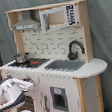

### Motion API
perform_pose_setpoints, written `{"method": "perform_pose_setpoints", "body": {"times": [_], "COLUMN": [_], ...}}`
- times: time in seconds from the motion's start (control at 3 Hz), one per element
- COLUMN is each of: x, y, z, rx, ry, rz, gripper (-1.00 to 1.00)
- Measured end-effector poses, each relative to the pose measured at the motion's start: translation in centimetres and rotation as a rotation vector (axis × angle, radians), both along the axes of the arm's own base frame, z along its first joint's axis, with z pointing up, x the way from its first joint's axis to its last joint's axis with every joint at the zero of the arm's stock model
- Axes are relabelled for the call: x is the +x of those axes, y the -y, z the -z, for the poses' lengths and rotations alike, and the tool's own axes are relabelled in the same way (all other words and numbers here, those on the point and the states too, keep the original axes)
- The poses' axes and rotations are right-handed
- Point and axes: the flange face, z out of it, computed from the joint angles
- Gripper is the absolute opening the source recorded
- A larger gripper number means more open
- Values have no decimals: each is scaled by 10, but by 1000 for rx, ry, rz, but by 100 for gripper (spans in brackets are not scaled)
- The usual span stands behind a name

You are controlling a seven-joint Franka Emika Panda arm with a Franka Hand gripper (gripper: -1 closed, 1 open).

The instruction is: Play with the kitchen

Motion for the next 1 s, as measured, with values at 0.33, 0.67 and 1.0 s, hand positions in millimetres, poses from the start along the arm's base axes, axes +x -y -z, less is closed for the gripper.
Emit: {"method": "perform_pose_setpoints", "body": {"times": [0.33, 0.67, 1.0], "x": [0, 0, 0], "y": [0, -1, -1], "z": [0, 0, 0], "rx": [-105, -177, -177], "ry": [-9, -16, -16], "rz": [4, 4, 3], "gripper": [-100, -100, 100]}}
